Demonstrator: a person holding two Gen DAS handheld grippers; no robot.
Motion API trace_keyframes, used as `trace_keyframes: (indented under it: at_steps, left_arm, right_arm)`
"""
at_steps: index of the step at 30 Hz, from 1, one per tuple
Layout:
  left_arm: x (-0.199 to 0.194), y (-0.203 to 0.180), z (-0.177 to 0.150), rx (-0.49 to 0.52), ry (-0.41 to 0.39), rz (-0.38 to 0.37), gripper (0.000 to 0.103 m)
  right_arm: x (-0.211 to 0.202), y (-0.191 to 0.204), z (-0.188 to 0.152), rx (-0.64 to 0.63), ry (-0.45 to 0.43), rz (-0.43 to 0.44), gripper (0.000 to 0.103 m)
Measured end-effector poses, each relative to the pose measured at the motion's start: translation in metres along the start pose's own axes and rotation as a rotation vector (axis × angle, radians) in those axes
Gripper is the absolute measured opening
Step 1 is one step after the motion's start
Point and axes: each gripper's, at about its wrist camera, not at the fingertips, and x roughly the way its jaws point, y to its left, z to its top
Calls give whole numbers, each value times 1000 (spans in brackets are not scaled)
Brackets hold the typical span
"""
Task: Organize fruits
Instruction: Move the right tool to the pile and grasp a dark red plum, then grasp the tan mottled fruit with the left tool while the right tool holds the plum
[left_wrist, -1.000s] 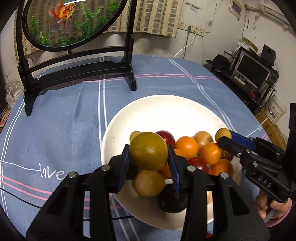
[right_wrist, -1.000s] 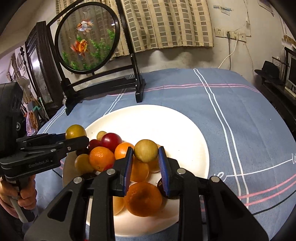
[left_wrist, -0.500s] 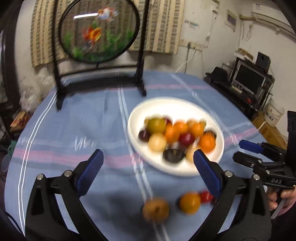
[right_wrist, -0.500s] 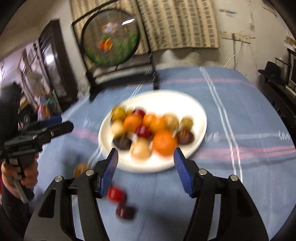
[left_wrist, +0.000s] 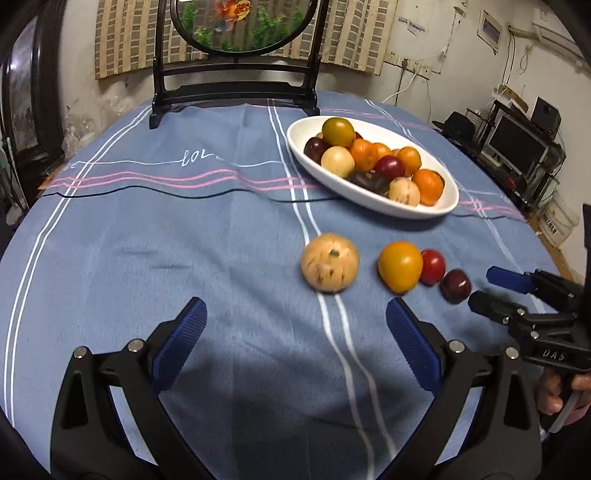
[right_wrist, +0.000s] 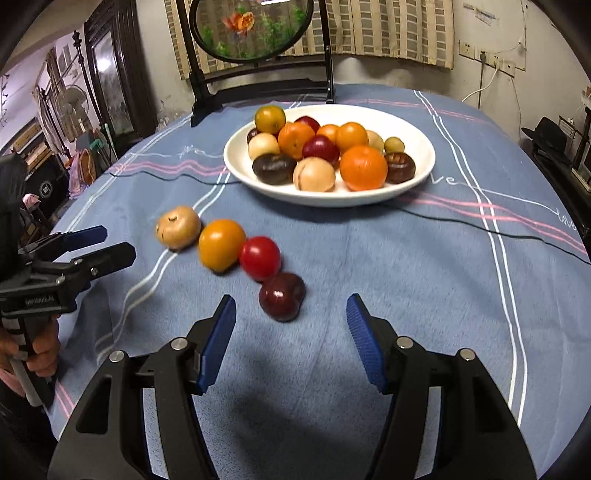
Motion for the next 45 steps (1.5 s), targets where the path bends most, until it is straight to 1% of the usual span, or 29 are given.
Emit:
trace_keyframes:
  at_steps: [1, 3, 5, 7, 10, 20, 28, 31, 32, 33, 34, 37, 39, 40, 41, 43, 45]
  left_arm:
    - [1, 0, -1, 1, 13, 4, 99]
    - [2, 4, 0, -12, 16, -5, 99]
    - [6, 9, 0, -42, 30, -28, 99]
    - [11, 15, 0, -81, 55, -24, 99]
    - [12, 18, -1, -106, 61, -38, 99]
    - [11, 15, -2, -99, 53, -42, 99]
    - [11, 15, -2, -99, 54, -42, 99]
    - [11, 15, -2, -100, 55, -42, 99]
    - [11, 15, -2, -100, 55, -41, 99]
    - [11, 15, -2, -100, 56, -41, 99]
    - [11, 15, -2, -101, 58, -41, 99]
    - [14, 14, -3, -98, 65, -49, 99]
    - [15, 9, -1, -69, 65, -84, 98]
    - [14, 7, 0, -49, 59, -90, 98]
    - [12, 0, 2, -4, 42, -82, 96]
    - [11, -11, 6, 77, 14, -54, 95]
    - [13, -21, 11, 158, -2, -38, 93]
  right_arm:
    - [1, 2, -1, -5, 7, -11, 63]
    - [3, 3, -1, -11, 13, -18, 63]
    - [4, 5, -1, -18, 13, -21, 63]
    - [7, 6, -1, -18, 20, -24, 63]
    - [8, 7, 3, -14, 12, -27, 63]
    - [19, 16, 10, -51, 26, -50, 63]
    - [27, 18, 11, -58, 67, -61, 54]
    - [31, 17, 11, -58, 83, -64, 47]
    - [32, 17, 11, -57, 89, -65, 38]
    - [33, 16, 11, -53, 96, -66, 33]
    - [32, 15, 11, -49, 93, -64, 31]
    - [27, 14, 9, -36, 73, -57, 30]
    - [18, 10, 7, -16, 41, -33, 30]
    - [14, 8, 6, -5, 24, -18, 30]
    - [9, 4, 4, 12, 6, 3, 30]
    - [3, -1, 2, 34, -18, 33, 30]
    - [-2, -4, 0, 52, -41, 50, 30]
